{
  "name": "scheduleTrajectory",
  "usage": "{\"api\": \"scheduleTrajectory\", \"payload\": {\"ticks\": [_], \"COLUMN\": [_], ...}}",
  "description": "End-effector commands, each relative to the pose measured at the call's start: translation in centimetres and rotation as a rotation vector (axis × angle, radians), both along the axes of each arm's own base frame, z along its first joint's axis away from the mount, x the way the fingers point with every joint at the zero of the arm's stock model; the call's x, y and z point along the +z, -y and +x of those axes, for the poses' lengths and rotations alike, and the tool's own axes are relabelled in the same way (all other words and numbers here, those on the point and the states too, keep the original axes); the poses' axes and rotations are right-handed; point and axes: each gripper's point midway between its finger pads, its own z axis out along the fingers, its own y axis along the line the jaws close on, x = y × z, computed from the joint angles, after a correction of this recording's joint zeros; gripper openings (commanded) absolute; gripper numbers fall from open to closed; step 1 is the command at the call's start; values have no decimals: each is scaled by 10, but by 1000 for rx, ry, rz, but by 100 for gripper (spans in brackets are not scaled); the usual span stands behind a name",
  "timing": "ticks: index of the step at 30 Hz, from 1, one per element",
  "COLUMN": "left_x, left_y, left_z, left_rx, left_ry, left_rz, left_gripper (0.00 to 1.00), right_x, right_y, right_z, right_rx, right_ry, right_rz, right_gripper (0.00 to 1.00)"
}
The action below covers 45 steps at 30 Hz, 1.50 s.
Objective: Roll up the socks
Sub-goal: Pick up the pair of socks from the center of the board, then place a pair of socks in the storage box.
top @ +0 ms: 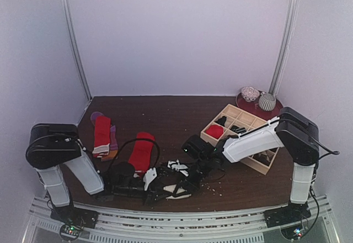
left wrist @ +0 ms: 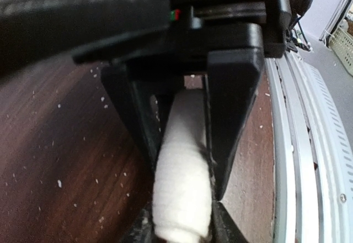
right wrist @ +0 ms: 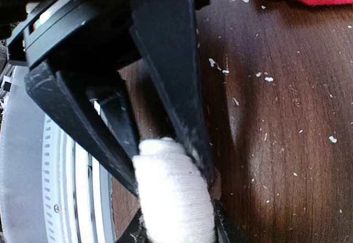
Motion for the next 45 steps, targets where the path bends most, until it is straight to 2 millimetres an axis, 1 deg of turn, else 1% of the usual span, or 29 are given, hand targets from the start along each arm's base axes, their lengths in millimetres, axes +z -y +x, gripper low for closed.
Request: {"api": "scheduleTrajectory", "payload": {"ticks": [1, 2, 4, 6, 9, 11, 13, 15, 17, 19, 20, 22, 24, 27, 29, 32, 37, 40, 43, 45], "left_x": [-24, -19, -2, 10, 32, 51, 69, 88, 107, 120, 125, 134, 138, 135, 134, 139, 155, 161, 161, 157], "left_y": [-30, -31, -34, -39, -46, -49, -51, -53, -58, -62, -63, -64, -64, -64, -62, -62, -66, -64, -58, -55], "left_z": [2, 6, 16, 23, 34, 41, 48, 56, 64, 71, 74, 80, 87, 99, 103, 110, 117, 119, 119, 120], "left_rx": [75, 93, 143, 187, 251, 292, 328, 372, 426, 471, 484, 505, 533, 570, 582, 616, 653, 648, 633, 624], "left_ry": [-15, 2, 46, 78, 119, 143, 163, 190, 217, 231, 236, 241, 234, 207, 203, 208, 237, 257, 260, 258], "left_rz": [165, 164, 147, 142, 122, 101, 88, 70, 46, 23, 12, -3, -9, 20, 42, 40, -6, -22, -24, -16], "left_gripper": [38, 42, 49, 55, 63, 67, 73, 78, 86, 96, 98, 98, 98, 98, 98, 98, 98, 98, 98, 98], "right_x": [-27, -27, -21, -10, 20, 46, 74, 101, 123, 140, 147, 158, 163, 161, 154, 148, 153, 147, 136, 130], "right_y": [23, 23, 22, 22, 24, 28, 33, 42, 58, 78, 89, 108, 128, 151, 168, 195, 245, 272, 289, 297], "right_z": [-1, 2, 11, 24, 55, 75, 94, 111, 134, 155, 166, 185, 204, 224, 232, 243, 271, 284, 292, 299], "right_rx": [-83, -100, -141, -199, -314, -387, -444, -501, -581, -655, -687, -742, -804, -855, -883, -940, -1057, -1077, -1063, -1060], "right_ry": [-52, -46, -42, -40, -7, 23, 72, 113, 159, 227, 256, 298, 327, 357, 393, 419, 468, 517, 550, 555], "right_rz": [-108, -106, -95, -66, -2, 35, 65, 93, 111, 109, 108, 110, 96, 67, 10, -48, -58, -116, -173, -196], "right_gripper": [6, 4, 2, 1, 0, 0, 0, 0, 0, 0, 0, 0, 0, 0, 0, 0, 1, 1, 2, 2]}}
